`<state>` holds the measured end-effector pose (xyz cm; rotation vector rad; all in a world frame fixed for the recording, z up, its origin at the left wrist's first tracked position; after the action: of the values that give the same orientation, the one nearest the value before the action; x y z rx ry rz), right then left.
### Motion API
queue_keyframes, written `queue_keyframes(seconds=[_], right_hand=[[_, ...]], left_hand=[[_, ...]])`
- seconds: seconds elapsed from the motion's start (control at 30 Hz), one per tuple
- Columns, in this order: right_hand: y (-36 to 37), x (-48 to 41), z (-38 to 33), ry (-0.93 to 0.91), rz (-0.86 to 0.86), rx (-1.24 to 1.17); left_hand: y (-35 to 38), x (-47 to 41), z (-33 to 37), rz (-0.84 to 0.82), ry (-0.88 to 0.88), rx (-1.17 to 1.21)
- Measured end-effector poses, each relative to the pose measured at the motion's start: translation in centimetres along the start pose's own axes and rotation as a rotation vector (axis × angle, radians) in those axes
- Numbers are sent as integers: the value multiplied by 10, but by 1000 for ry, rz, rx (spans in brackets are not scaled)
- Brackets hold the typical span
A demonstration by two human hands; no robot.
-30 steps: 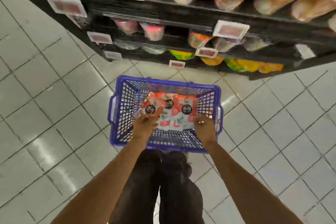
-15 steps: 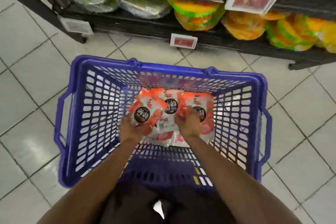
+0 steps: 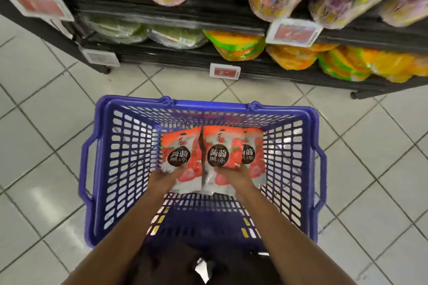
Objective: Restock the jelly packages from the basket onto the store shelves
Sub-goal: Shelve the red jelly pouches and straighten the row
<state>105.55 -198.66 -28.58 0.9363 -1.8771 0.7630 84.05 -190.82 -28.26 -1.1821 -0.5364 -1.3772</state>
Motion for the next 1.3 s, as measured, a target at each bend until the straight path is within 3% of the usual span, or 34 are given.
queue_keyframes(seconds=[0.23,0.53,0.7,0.87,1.1,1.3], right_hand=[[-51,171,-86,-130,-45,-100],[-116,440,-253,-402,-20,-86],[-125,553,-328,-575,-33,-134],[-127,626,-375,-748,-17,-223],[-138,684,-405,-876,15,-347],[-151,712,-414,-926,50,-364]], left_hand=[[-33,183,106,-229,196,183],[-120,430,265,-344,517,112],[-162,523,329,-375,631,133],[-186,593,380,-507,768,203],[-216,669,434,-526,1015,202],[-220,700,455,-557,1103,127]])
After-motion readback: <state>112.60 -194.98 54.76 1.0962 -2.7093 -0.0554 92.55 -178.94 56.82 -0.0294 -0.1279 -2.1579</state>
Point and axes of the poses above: each hand's wrist, its own x-axis away from the middle knuckle, its own y-axis out of the palm, z = x × y, the point moved 7 cm from there along -x, towards the middle knuckle, and after that the axes turned 2 degrees about z, right-handed, at the moved point
